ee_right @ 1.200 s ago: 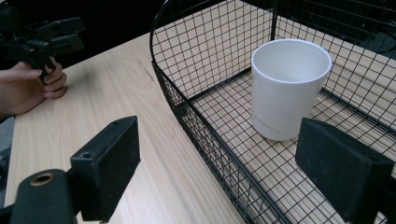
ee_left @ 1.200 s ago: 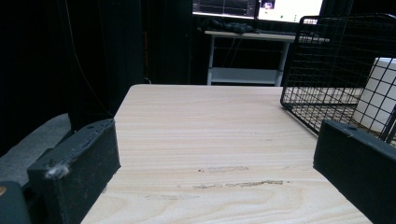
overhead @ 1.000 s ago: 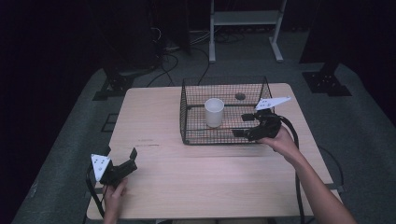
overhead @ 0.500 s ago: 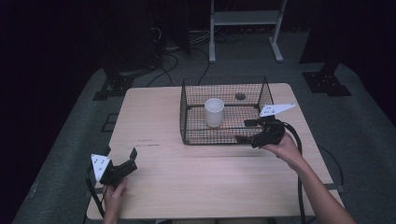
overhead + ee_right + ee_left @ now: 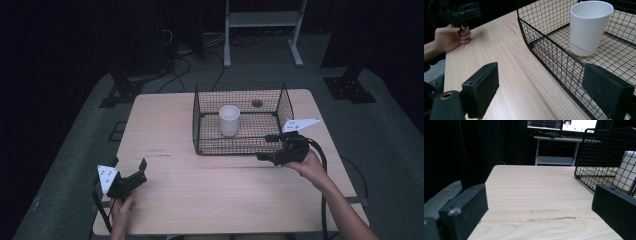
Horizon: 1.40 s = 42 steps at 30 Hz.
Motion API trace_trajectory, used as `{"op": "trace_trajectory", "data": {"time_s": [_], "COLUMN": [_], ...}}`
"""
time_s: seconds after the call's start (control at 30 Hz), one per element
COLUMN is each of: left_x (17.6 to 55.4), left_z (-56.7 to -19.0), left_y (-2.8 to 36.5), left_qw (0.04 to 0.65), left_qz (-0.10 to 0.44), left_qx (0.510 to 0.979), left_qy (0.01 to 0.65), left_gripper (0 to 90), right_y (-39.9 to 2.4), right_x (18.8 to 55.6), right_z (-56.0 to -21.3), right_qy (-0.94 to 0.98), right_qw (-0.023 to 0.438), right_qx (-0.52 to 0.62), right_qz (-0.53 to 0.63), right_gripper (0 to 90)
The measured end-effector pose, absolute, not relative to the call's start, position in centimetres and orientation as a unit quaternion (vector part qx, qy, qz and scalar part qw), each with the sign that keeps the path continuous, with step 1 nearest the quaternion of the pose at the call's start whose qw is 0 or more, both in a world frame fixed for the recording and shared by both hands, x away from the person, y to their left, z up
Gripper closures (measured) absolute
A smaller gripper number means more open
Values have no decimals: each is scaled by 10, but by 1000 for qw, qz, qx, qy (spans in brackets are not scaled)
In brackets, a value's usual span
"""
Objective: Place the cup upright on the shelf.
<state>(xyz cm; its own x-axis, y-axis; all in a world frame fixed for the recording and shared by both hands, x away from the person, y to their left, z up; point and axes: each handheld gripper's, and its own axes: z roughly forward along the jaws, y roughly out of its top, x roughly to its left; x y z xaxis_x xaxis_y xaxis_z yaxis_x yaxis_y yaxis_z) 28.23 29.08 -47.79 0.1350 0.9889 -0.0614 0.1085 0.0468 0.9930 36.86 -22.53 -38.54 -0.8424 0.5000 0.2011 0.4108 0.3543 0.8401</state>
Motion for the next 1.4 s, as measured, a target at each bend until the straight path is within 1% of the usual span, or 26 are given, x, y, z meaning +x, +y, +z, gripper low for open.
{"op": "trace_trajectory", "data": {"time_s": [0.53, 0.7, 0.83, 1.23, 1.4], "left_x": [282, 282, 282, 282, 282], "left_z": [-478, -478, -478, -478, -478], "left_y": [291, 291, 291, 291, 291], "left_qw": [520, 520, 520, 519, 519], "left_qz": [424, 423, 424, 424, 424], "left_qx": [545, 545, 545, 545, 545], "left_qy": [503, 504, 503, 504, 503], "left_gripper": [0, 0, 0, 0, 0], "right_y": [-233, -236, -240, -252, -258], "right_x": [353, 349, 345, 331, 323], "right_z": [-397, -399, -405, -414, -425], "right_qy": [821, 818, 816, 809, 804], "right_qw": [39, 44, 37, 40, 42], "right_qx": [283, 284, 291, 303, 314], "right_qz": [495, 497, 499, 502, 503], "right_gripper": [133, 133, 133, 133, 134]}}
